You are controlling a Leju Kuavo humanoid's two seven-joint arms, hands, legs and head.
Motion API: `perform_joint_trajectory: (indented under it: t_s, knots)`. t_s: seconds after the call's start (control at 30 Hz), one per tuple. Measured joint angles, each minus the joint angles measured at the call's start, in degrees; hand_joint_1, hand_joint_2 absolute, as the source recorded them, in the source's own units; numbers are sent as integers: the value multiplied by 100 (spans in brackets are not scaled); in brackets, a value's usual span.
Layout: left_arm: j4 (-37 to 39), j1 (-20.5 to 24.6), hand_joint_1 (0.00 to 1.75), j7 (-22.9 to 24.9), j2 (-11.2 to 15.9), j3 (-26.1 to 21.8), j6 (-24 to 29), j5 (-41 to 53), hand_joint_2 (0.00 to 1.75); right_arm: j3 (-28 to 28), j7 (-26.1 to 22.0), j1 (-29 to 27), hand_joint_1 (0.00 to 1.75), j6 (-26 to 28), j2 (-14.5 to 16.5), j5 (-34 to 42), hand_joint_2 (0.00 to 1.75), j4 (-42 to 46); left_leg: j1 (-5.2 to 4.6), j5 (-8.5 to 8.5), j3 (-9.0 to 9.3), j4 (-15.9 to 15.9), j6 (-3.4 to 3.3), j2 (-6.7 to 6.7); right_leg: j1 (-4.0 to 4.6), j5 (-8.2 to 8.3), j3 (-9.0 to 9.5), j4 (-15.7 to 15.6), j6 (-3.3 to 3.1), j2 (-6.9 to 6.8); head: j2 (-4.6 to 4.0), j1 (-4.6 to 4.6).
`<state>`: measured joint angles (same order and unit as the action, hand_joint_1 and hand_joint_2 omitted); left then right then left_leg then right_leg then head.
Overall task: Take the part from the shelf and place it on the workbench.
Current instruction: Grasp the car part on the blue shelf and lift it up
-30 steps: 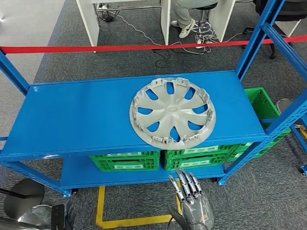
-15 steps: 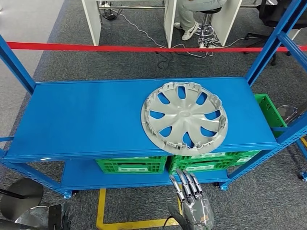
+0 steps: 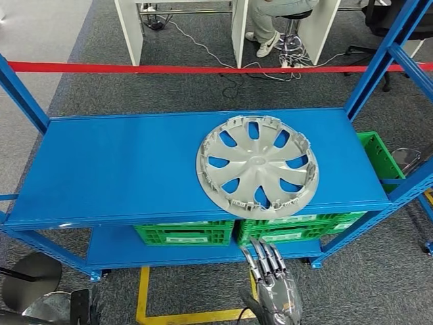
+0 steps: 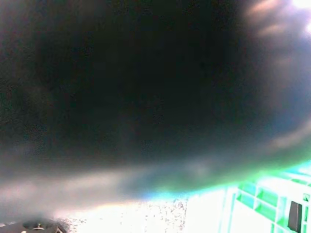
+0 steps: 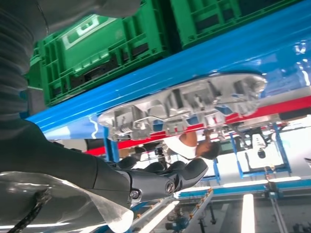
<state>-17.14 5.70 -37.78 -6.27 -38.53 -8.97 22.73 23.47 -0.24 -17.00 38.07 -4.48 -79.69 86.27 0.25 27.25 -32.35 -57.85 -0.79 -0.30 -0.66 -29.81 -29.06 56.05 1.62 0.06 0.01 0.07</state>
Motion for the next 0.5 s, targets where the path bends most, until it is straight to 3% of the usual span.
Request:
perform_joint_trajectory:
  t_s: [0.23,0.5]
  knots:
    - [22,8,0,51,0,-75,-127,-56,0,103,457,441,0,-37,-214,-129,175,-412,14,-9,6,0,15,3,11,-1,-5,22,-2,1,-1,1]
    - [46,57,0,145,0,-139,-69,93,0,46,568,1008,0,-390,-306,-339,175,-885,15,-15,6,0,22,3,11,-1,-7,31,-2,1,-1,1]
